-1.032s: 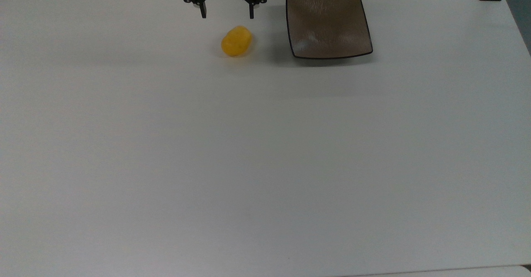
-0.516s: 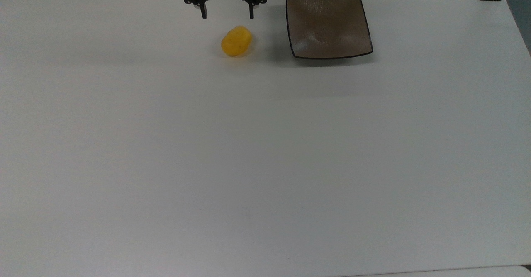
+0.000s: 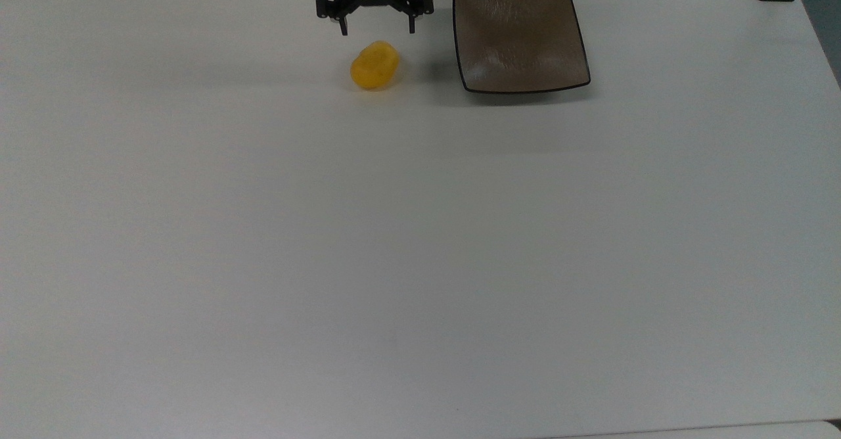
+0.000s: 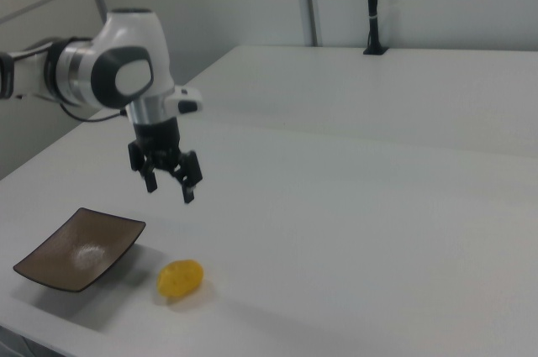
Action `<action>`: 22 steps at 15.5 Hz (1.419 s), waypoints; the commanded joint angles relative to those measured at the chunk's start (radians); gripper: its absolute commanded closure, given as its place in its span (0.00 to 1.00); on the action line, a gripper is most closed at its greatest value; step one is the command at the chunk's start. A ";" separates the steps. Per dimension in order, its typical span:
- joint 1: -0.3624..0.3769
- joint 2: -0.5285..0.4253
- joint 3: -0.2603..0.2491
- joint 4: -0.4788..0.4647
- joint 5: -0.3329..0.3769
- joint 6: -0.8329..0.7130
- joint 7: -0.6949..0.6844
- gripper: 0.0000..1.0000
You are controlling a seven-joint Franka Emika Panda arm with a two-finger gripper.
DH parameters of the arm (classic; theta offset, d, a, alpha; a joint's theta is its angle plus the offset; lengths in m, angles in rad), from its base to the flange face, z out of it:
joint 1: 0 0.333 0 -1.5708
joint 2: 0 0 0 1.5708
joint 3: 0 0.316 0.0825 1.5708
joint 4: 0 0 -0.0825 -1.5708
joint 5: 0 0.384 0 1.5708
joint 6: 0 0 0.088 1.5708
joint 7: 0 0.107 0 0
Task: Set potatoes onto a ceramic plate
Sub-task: 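Lower the open gripper down over the yellow potato, then close the gripper around the yellow potato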
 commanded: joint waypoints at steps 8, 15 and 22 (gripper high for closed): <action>0.004 -0.065 0.002 -0.358 0.057 0.411 0.597 0.00; 0.004 -0.057 0.000 -0.387 0.054 0.405 0.599 0.00; 0.004 -0.057 0.000 -0.418 0.039 0.396 0.594 0.00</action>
